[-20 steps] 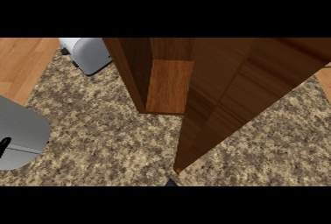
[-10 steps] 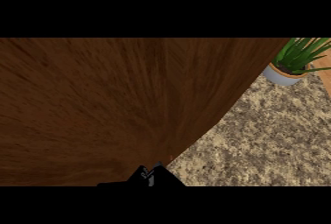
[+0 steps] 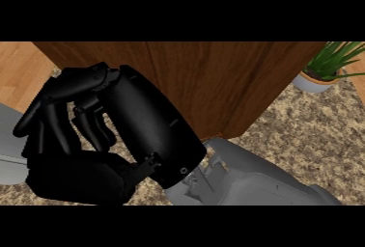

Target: Pick up the wine, place it into the cabinet and close the cabinet

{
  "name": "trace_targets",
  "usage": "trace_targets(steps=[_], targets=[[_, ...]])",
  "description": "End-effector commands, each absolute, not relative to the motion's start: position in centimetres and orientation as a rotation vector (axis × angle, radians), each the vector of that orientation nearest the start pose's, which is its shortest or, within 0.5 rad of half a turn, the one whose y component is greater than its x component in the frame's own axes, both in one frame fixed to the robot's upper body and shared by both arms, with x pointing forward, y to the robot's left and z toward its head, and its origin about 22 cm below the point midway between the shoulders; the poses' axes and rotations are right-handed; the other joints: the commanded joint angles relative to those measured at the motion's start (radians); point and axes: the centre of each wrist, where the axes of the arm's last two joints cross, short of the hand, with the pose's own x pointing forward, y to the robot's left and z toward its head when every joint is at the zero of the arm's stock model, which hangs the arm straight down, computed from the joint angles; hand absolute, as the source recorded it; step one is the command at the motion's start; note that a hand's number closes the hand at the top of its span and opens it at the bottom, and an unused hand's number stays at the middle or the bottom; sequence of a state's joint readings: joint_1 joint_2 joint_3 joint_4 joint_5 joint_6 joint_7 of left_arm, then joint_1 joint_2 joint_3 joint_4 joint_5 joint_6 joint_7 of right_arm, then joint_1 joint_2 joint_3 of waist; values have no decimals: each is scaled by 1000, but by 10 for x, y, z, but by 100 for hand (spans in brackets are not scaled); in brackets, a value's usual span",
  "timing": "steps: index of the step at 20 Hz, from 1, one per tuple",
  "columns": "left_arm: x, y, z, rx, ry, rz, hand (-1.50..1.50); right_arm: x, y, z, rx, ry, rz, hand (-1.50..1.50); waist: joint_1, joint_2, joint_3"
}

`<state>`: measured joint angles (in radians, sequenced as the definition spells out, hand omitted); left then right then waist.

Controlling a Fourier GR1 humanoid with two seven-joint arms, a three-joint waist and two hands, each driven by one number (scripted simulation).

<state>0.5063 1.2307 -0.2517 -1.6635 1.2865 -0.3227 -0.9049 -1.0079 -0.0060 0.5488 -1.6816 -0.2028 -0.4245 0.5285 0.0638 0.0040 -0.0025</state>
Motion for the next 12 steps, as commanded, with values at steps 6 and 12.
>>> trace_targets(steps=[6,12], targets=[[114,440,67,-394,-1878,191,-150,311,10,261,681,-1636,783,150,4,3,2],[128,445,78,-390,-1906,158,-150,331,24,234,771,-1320,1154,150,11,13,0]])
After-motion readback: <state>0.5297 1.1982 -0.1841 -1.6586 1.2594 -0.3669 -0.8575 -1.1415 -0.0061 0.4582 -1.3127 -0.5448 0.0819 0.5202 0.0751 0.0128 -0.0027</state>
